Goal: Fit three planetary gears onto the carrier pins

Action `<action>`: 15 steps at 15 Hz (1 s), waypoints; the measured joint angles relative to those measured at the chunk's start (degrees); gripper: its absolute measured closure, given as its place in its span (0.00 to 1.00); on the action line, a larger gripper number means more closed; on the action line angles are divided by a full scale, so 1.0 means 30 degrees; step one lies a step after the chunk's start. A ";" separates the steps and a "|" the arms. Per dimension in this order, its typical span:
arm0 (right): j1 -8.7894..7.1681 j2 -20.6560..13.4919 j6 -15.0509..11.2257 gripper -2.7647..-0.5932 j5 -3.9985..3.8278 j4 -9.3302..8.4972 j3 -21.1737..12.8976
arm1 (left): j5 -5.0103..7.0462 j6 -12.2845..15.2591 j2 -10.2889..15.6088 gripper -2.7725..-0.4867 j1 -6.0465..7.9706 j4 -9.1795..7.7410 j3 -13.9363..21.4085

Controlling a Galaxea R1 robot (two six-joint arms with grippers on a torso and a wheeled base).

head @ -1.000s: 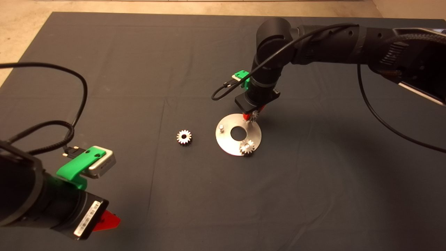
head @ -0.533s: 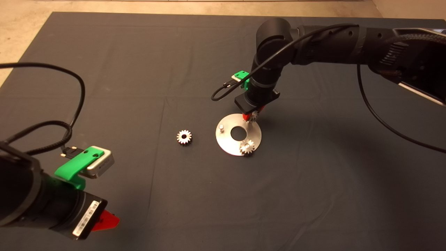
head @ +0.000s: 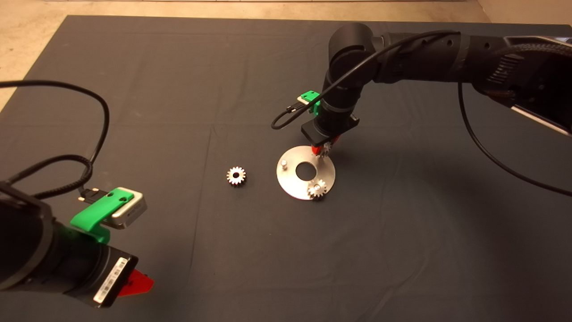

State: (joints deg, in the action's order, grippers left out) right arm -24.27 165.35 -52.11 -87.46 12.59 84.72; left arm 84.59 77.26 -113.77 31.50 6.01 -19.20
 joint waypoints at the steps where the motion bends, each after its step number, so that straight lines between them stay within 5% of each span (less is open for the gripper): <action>1: 0.0000 0.0000 0.0000 0.81 0.0000 0.0000 0.0020 | 0.0000 -0.0002 0.0000 0.39 0.0000 0.0000 0.0000; 15: 0.0248 -0.0045 0.0000 0.81 -0.0008 0.0000 0.0037 | -0.0048 0.0002 0.0163 0.39 0.0000 -0.0004 0.0000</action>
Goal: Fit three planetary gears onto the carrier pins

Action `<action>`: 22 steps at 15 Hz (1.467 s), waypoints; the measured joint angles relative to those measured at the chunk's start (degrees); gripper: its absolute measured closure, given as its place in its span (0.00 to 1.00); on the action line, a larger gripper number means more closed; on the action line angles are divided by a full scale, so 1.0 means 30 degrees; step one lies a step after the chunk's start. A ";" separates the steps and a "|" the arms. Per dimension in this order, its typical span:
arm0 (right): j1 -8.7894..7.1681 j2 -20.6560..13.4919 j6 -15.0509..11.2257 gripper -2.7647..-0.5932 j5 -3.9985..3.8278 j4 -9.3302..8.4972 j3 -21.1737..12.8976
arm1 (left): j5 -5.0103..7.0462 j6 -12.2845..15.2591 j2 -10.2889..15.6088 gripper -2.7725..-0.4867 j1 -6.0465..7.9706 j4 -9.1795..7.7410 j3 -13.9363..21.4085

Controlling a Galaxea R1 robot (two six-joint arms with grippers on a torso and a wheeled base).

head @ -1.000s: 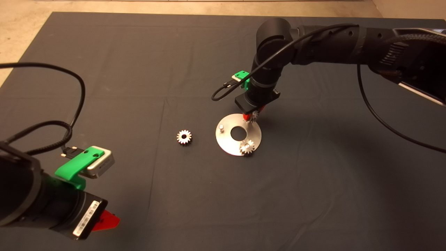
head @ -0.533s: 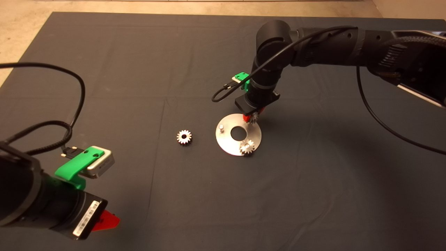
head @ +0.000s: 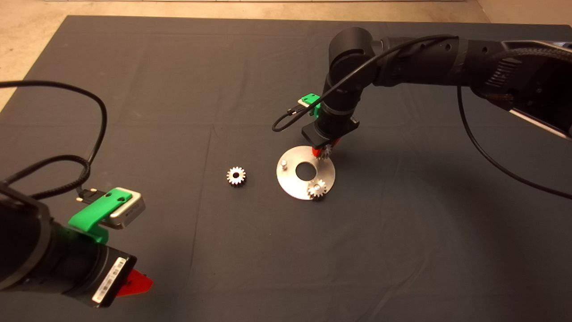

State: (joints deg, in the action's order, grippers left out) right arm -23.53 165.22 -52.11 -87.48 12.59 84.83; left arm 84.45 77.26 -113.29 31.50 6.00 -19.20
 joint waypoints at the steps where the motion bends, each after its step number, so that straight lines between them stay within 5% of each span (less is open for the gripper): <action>1: 0.0000 0.0008 0.0000 0.80 0.0000 0.0000 0.0037 | -0.0001 -0.0004 0.0000 0.39 0.0000 0.0000 0.0000; 22: 0.0228 0.0008 0.0064 0.77 0.0134 -0.0020 0.0662 | -0.0037 -0.0004 0.0000 0.39 0.0000 0.0001 0.0000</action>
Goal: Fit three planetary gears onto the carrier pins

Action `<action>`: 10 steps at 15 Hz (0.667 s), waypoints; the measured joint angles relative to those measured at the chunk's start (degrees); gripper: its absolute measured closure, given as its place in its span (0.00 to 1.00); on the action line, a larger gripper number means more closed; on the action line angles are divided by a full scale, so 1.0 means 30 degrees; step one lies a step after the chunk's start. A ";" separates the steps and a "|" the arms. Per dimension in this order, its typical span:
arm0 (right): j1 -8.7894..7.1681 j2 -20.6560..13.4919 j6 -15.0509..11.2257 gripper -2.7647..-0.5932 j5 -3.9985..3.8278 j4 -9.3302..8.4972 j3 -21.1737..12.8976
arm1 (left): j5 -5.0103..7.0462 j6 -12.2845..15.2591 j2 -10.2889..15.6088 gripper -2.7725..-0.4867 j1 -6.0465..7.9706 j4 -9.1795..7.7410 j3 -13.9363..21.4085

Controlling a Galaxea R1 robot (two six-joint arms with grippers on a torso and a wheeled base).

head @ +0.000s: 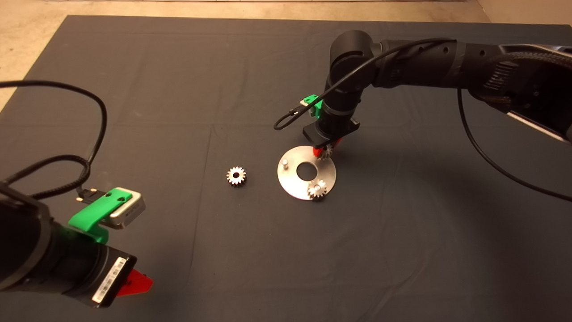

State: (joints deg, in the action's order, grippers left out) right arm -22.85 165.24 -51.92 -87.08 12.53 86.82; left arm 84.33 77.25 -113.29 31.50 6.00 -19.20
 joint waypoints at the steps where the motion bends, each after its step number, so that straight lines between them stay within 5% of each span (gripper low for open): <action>1: 0.0000 0.0000 0.0000 0.76 0.0000 0.0000 0.0000 | -0.0024 0.0000 0.0000 0.39 0.0000 -0.0001 0.0000; 10: 0.0000 0.0000 -0.0003 0.76 0.0001 -0.0006 0.0000 | -0.0053 0.0004 0.0000 0.39 0.0000 -0.0001 0.0000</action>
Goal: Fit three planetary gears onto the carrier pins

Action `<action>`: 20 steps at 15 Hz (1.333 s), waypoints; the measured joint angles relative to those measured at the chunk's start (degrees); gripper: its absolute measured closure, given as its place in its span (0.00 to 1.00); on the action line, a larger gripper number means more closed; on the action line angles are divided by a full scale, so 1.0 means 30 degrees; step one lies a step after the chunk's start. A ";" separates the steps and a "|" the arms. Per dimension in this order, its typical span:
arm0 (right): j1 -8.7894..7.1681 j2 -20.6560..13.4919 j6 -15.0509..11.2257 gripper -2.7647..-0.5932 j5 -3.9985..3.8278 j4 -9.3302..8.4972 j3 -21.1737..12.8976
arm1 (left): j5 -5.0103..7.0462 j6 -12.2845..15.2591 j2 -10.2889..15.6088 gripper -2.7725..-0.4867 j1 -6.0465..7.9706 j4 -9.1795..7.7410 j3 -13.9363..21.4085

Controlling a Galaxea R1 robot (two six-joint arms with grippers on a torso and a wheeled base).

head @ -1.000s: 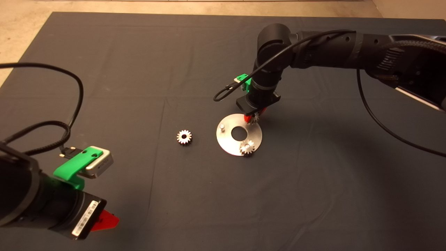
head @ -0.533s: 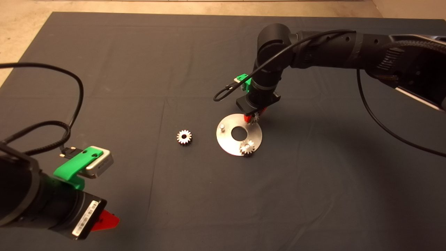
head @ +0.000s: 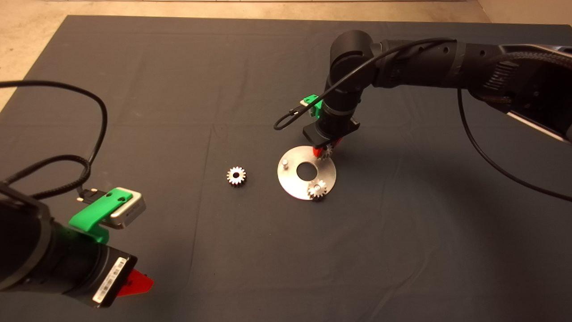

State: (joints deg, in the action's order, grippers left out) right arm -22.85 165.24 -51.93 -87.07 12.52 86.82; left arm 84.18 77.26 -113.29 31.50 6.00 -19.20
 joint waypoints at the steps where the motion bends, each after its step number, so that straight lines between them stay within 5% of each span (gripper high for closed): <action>1: 0.0000 0.0000 0.0000 0.76 -0.0001 -0.0003 0.0000 | 0.0000 -0.0004 0.0000 0.39 0.0000 0.0000 0.0000; 5: -0.0118 -0.0057 0.0000 0.67 -0.0091 0.0006 0.0000 | -0.0016 -0.0001 0.0000 0.39 0.0000 0.0000 0.0000; 12: -0.0229 -0.0175 0.0000 0.66 -0.0119 -0.0076 -0.0008 | -0.0020 -0.0002 0.0000 0.39 0.0000 0.0000 0.0000; 14: -0.1022 -0.0489 -0.0007 0.66 -0.0119 -0.0594 -0.0008 | -0.0020 0.0001 -0.0004 0.39 0.0000 0.0000 0.0000; 15: -0.1831 -0.0796 -0.0016 0.66 -0.0091 -0.1063 -0.0105 | -0.0020 -0.0002 -0.0016 0.39 0.0000 0.0004 0.0000; 17: -0.3330 -0.2263 -0.0350 0.66 -0.0001 -0.1518 -0.1359 | 0.0000 -0.0004 -0.0008 0.39 0.0000 0.0000 0.0000; 18: -0.3556 -0.3278 -0.0888 0.66 -0.0018 -0.1555 -0.2431 | 0.0019 0.0001 -0.0016 0.39 0.0000 0.0004 0.0000; 20: -0.3041 -0.5559 -0.2608 0.66 -0.0148 -0.1715 -0.5727 | 0.0056 -0.0004 -0.0111 0.39 0.0000 0.0004 0.0000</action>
State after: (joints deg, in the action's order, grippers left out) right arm -31.97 148.57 -59.76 -87.52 7.37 69.64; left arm 84.34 77.25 -113.62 31.50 6.01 -19.20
